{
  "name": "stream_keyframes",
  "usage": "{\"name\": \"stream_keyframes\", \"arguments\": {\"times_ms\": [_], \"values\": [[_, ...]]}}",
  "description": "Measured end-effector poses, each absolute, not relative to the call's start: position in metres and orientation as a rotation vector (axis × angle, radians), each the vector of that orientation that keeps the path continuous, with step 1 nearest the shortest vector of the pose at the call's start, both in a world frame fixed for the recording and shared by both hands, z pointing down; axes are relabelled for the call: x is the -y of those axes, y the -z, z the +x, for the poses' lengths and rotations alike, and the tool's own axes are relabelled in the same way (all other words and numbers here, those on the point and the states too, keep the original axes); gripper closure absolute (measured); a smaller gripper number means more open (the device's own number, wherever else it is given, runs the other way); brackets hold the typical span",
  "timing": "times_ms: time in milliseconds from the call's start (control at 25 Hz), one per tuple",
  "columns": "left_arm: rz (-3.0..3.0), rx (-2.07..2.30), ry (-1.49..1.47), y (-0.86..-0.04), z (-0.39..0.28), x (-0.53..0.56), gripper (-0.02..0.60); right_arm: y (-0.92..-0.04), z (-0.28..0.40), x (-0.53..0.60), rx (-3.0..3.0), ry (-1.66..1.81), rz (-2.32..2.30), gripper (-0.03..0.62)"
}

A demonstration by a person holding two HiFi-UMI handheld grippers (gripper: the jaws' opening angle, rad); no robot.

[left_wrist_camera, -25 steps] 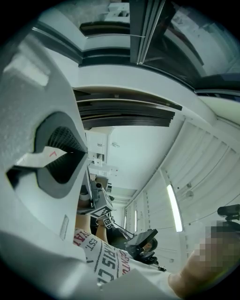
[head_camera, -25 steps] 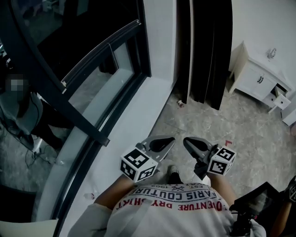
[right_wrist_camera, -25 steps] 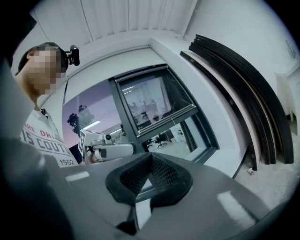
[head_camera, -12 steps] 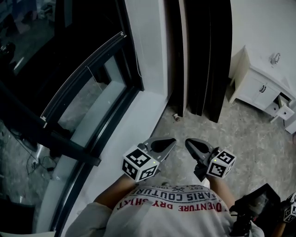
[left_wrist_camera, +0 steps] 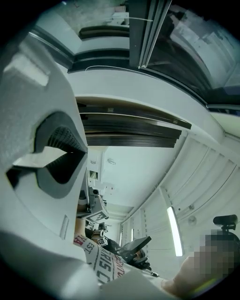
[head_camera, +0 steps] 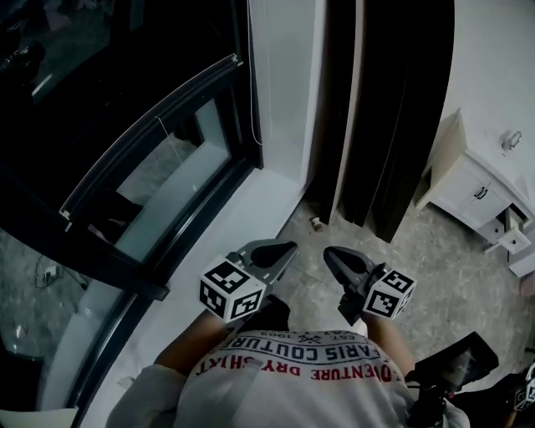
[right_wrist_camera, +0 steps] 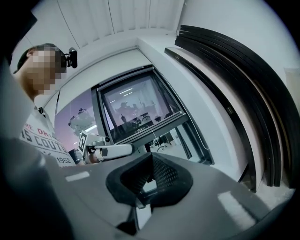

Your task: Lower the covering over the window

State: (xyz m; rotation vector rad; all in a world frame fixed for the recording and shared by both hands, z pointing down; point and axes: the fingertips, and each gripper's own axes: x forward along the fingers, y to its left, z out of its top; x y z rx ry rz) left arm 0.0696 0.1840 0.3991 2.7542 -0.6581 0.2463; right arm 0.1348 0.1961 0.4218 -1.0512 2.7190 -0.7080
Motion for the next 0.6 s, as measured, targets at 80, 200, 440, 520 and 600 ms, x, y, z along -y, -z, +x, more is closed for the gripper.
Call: {"name": "stream_keyframes", "arguments": {"times_ms": [80, 200, 440, 520, 600], "values": [[2.759, 0.666, -0.240, -0.398, 0.065, -0.164, 0.580, -0.421, 0.131, -0.177, -2.725, 0.699, -1.041, 0.600], [2.771, 0.655, -0.218, -0.395, 0.065, -0.129, 0.580, -0.418, 0.130, -0.143, -2.729, 0.680, -1.051, 0.600], [2.785, 0.618, -0.175, -0.390, 0.069, -0.033, 0.580, -0.415, 0.131, -0.054, -2.744, 0.671, -1.097, 0.600], [2.786, 0.622, -0.165, -0.388, 0.063, 0.003, 0.580, -0.411, 0.125, -0.019, -2.752, 0.671, -1.100, 0.599], [2.796, 0.657, -0.157, -0.384, 0.055, 0.041, 0.580, -0.405, 0.117, 0.017, -2.781, 0.652, -1.085, 0.600]]}}
